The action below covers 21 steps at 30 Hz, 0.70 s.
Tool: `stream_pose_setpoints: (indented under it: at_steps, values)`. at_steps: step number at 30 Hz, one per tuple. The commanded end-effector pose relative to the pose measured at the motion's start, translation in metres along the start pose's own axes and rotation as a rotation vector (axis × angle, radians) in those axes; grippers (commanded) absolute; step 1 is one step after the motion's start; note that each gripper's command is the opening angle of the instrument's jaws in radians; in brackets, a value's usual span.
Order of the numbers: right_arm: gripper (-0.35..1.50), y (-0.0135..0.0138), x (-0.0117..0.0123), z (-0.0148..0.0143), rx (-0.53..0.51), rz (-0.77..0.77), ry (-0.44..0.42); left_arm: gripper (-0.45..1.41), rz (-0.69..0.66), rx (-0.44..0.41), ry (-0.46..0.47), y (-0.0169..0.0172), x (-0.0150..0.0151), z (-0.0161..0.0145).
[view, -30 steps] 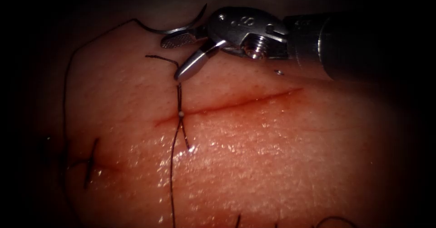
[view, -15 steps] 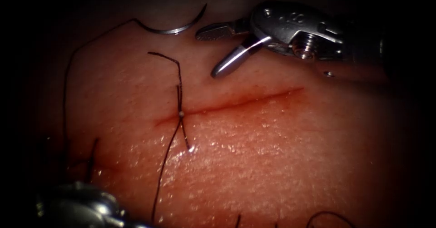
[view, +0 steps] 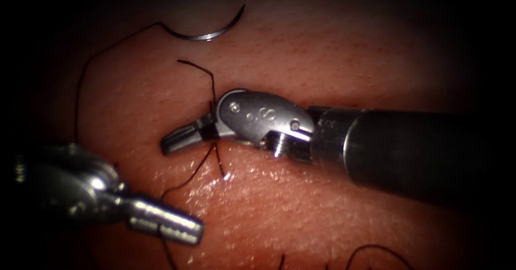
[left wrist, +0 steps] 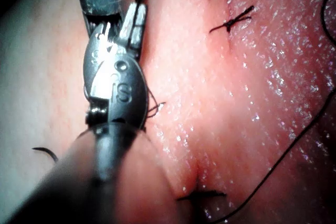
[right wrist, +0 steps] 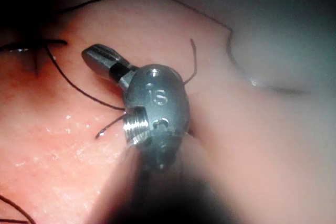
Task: Wound Closure
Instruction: Create one loop around right needle holder by wrapping counter-clockwise
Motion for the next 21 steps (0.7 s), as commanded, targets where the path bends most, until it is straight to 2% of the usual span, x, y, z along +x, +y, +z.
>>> stream_pose_setpoints:
  at_steps: [1, 7, 8, 14, 18, 21]
  values:
    - [-0.35, 0.0006, -0.0002, 0.002, 0.029, 0.001, 0.01, -0.45, 0.006, -0.007, -0.002, -0.0006, -0.0008, 0.0002]
    - [-0.35, 0.0003, -0.0006, 0.0045, 0.171, 0.041, 0.046, -0.45, 0.017, -0.007, 0.004, -0.0019, -0.003, -0.0016]
    - [-0.35, 0.0002, -0.0004, 0.0045, 0.229, 0.047, 0.073, -0.45, 0.031, -0.01, 0.007, -0.0022, -0.004, -0.0024]
    - [-0.35, -0.0002, -0.0004, 0.0041, 0.321, 0.097, 0.203, -0.45, 0.039, -0.018, 0.015, -0.0029, -0.0072, -0.0042]
    - [-0.35, -0.0008, -0.0004, 0.0039, 0.359, 0.125, 0.274, -0.45, 0.04, -0.023, 0.026, -0.0031, -0.0088, -0.005]
    - [-0.35, -0.0011, -0.0004, 0.0036, 0.323, 0.156, 0.316, -0.45, 0.041, -0.027, 0.028, -0.0031, -0.0098, -0.0057]
